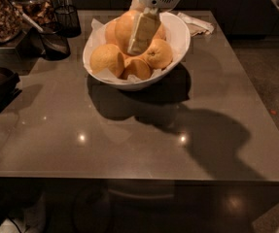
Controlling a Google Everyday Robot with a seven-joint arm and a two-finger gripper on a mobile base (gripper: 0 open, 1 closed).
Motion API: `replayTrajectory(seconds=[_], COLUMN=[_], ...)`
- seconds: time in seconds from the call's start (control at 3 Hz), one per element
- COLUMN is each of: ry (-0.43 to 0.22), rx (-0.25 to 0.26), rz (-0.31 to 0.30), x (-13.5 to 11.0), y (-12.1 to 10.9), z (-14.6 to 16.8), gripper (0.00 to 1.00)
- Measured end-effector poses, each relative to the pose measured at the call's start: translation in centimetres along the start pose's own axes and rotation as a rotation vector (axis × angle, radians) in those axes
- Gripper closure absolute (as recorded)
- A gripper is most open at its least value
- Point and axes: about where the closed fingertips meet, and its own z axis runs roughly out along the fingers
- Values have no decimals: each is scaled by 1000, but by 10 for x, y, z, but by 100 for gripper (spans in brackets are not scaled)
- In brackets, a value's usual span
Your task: Pick orange from white bowl
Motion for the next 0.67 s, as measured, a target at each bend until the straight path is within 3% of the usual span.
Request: replayTrajectory(seconds=[0.67], ry=[1], rx=[-14], rz=[16], x=[-4], y=[15], z=[-8], gripper=[100])
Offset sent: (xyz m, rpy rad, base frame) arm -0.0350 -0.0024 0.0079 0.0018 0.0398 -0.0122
